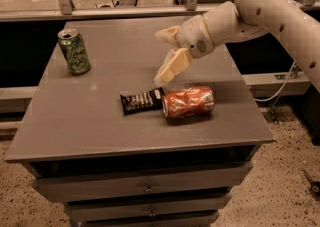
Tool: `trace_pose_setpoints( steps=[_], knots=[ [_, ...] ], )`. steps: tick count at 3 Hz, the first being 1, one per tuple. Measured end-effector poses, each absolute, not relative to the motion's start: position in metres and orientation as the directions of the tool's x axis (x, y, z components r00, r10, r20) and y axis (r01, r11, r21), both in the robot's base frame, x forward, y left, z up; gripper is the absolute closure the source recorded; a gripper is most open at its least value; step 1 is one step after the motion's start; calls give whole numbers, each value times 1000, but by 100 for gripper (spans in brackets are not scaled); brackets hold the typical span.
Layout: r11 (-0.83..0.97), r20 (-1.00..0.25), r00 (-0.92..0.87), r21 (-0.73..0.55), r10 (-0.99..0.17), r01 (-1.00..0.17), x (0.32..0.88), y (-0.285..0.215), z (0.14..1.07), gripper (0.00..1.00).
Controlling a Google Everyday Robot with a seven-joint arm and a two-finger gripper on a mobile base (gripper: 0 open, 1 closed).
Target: Move rxbar chocolate near coke can
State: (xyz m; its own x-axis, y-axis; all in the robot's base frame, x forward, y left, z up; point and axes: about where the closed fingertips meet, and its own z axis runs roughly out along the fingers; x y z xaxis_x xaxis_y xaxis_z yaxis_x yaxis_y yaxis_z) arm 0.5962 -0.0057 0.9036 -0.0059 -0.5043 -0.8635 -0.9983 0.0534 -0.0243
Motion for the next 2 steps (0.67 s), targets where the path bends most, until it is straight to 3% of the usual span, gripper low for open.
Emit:
trace_pose_setpoints(
  steps=[1, 2],
  knots=[
    [132, -879, 42, -118, -475, -984, 648, -50, 923, 0],
    [170, -885, 90, -186, -456, -968, 662, -64, 957, 0]
  ],
)
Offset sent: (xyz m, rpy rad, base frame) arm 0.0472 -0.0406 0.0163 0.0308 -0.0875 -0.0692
